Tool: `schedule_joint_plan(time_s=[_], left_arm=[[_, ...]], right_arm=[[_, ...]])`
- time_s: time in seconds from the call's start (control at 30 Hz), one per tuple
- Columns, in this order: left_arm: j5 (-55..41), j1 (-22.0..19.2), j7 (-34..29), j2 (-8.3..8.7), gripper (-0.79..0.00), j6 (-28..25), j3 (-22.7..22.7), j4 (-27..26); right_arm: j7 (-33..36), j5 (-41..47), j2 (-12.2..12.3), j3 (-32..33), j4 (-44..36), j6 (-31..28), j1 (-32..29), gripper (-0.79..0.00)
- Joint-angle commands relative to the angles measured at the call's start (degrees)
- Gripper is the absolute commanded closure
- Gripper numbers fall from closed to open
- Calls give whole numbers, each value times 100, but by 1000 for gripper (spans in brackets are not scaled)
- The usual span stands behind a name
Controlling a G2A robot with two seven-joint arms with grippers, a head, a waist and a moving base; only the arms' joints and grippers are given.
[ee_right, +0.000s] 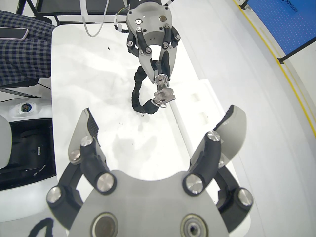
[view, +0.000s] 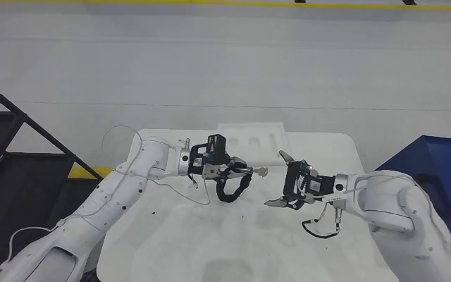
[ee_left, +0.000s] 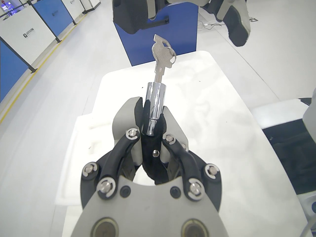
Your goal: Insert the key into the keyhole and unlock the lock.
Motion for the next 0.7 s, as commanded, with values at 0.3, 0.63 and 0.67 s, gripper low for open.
schedule_joint_plan(time_s=[0.3,0.63,0.67], left_arm=[[-1331,-598,-937,290,0,0,708,-305],[-1633,-941,-1015,375,0,0,1133,-235],[-1633,-967,-1010,380,0,0,1162,-226]], right_arm=[[-4,-724,46,-134,-245,-555,146,-785],[-784,-2180,80,-215,-561,-875,167,-634],[-855,-2303,85,-222,-571,-895,163,-526]])
